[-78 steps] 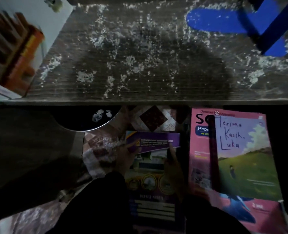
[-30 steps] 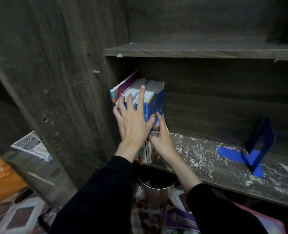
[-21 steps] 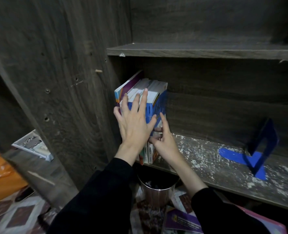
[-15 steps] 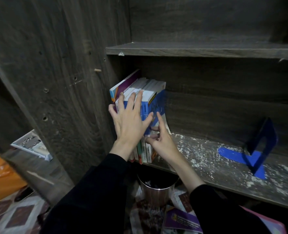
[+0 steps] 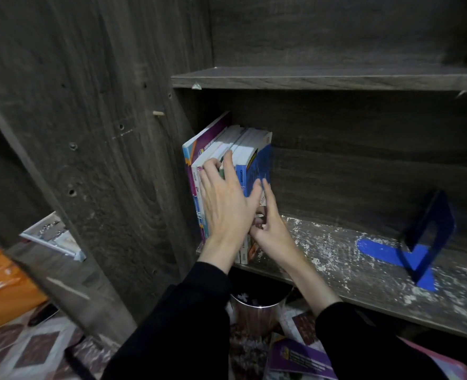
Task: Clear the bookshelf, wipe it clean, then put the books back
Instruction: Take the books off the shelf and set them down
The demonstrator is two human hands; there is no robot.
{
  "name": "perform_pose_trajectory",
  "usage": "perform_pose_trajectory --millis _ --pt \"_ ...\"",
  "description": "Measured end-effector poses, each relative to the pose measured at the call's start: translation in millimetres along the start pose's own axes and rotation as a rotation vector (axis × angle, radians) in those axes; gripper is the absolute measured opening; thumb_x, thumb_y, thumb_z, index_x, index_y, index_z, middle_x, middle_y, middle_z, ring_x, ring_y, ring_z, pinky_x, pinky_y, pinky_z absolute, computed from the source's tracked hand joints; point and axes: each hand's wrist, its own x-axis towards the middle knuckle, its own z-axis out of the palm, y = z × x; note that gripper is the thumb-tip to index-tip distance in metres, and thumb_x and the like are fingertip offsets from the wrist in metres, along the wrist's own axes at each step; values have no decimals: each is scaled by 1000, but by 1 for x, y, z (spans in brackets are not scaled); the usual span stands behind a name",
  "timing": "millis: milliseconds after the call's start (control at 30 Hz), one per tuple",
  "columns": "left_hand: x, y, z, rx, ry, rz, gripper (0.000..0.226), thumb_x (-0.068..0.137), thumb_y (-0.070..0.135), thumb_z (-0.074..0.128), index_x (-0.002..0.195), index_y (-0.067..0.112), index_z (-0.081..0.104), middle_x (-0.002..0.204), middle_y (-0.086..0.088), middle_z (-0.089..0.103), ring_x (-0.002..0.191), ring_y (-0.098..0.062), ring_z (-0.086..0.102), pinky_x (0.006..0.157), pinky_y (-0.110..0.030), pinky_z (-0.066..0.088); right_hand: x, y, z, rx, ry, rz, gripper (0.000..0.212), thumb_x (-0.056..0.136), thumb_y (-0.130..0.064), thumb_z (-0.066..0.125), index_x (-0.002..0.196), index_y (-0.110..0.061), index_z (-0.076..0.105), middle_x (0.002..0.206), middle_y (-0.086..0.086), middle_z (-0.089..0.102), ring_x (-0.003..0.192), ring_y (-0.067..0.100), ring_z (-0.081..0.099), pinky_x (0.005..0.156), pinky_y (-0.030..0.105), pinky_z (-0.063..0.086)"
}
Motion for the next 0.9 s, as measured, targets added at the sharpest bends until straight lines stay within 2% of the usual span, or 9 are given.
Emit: perform_pose_trajectory --millis 100,200,300,400,533,633,700,767,900 --pt "3 3 3 4 -47 5 77 85 37 68 147 10 32 122 -19 43 107 -29 47 82 -33 43 -3 -3 -3 8 -10 -14 96 88 -1 60 147 -48 1 94 -23 56 84 10 62 88 38 52" --pt "3 4 8 66 -51 21 79 82 37 72 147 14 33 124 -22 46 103 -32 51 72 -34 46 -4 -4 -7 10 -29 3 95 90 -3 60 147 -48 -1 93 -11 59 73 1 58 78 24 51" --pt "6 4 10 122 -75 57 71 88 40 64 148 20 32 135 -16 44 112 -30 49 74 -31 43 -4 -5 -8 15 -26 12 96 89 -3 60 150 -44 -1 86 -8 55 63 -5 51 69 14 45" --pt "14 6 9 185 -142 55 65 93 44 55 148 23 26 141 -13 36 110 -28 53 75 -30 43 -4 -3 -6 14 -26 11 97 88 -5 62 149 -45 -2 101 2 58 73 1 56 72 12 47" --pt "18 8 11 174 -150 19 61 94 32 58 145 19 28 132 -13 33 99 -24 56 68 -26 36 -4 4 -6 46 -4 -8 99 87 -5 64 145 -50 -2 114 11 58 89 18 61 79 10 46" --pt "14 0 8 60 -129 19 55 91 28 62 141 20 39 127 -11 35 96 -19 53 66 -25 36 -3 8 -9 65 -22 16 96 88 -5 62 136 -59 -1 116 8 55 96 16 62 84 16 48" --pt "8 -6 3 -11 -96 65 54 86 25 69 135 17 48 121 -13 41 89 -18 53 62 -25 36 2 9 -13 137 9 56 91 90 -1 55 133 -63 5 115 10 55 98 17 61 95 32 49" --pt "0 -12 0 -75 -32 125 54 76 19 78 126 11 58 112 -16 47 81 -19 55 56 -25 39 13 9 -20 150 76 119 89 91 -1 51 141 -58 4 126 11 52 106 19 58 99 43 46" --pt "-17 -25 -7 -162 75 162 56 71 16 83 122 9 61 108 -19 49 82 -17 54 60 -28 50 52 5 -46 144 193 217 104 79 -1 58 149 -44 -5 156 13 20 135 30 37 103 53 41"
